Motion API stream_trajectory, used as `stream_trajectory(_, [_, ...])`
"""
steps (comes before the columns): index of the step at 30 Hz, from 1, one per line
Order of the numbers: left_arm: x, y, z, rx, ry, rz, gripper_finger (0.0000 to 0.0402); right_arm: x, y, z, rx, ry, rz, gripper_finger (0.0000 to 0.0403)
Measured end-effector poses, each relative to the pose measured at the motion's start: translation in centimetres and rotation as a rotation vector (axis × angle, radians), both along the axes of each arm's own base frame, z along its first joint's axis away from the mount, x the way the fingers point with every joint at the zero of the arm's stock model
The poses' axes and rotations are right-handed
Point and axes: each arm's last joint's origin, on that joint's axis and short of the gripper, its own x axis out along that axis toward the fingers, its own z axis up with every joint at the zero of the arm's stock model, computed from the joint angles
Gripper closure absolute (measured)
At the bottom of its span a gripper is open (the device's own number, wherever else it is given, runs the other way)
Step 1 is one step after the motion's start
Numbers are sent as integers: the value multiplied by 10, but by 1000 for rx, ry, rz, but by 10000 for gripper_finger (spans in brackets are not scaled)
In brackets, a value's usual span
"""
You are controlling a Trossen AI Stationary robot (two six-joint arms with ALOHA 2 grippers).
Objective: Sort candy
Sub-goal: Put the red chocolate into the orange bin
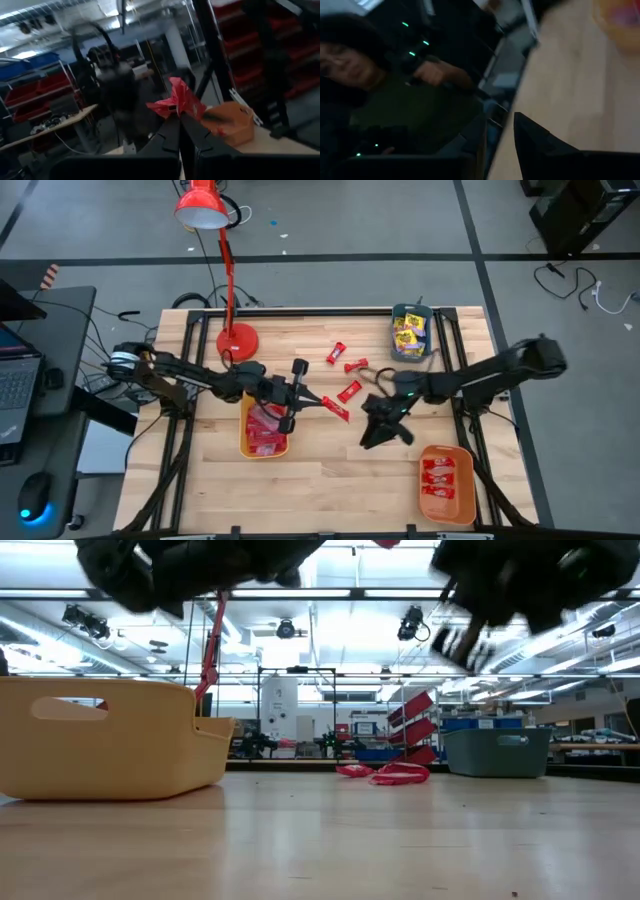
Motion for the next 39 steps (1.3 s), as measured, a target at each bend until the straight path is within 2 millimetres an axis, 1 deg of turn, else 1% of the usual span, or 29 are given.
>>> stream_trajectory(5, [16,-1,25,90,84,8,401,-33,2,50,-56,-201,-71,326])
stream_trajectory(7, [22,-1,35,126,97,11,401,-48,2,63,-94,-248,-112,329])
stream_trajectory(11, [31,-2,52,171,91,17,401,-80,0,79,-179,-285,-186,331])
stream_trajectory(14, [41,-2,56,171,88,22,401,-101,-2,91,-267,-267,-241,332])
stream_trajectory(15, [45,-2,54,171,100,18,401,-107,-2,94,-302,-245,-262,332])
stream_trajectory(17, [57,-6,53,170,89,8,401,-119,-3,103,-380,-199,-301,332])
stream_trajectory(20, [76,-14,47,171,85,-5,401,-130,-3,113,-503,-130,-334,332])
stream_trajectory(22, [88,-17,44,172,94,13,401,-135,-2,121,-578,-101,-341,332])
stream_trajectory(26, [111,-14,37,168,104,103,401,-140,3,133,-719,-49,-322,332])
stream_trajectory(30, [128,-13,26,206,125,192,401,-143,10,142,-819,34,-310,332])
stream_trajectory(34, [136,-11,19,208,144,286,401,-146,17,145,-917,156,-355,332])
stream_trajectory(37, [137,-9,15,206,160,334,401,-144,24,139,-981,227,-372,332])
stream_trajectory(39, [137,-8,13,204,177,387,401,-139,30,134,-1015,238,-377,332])
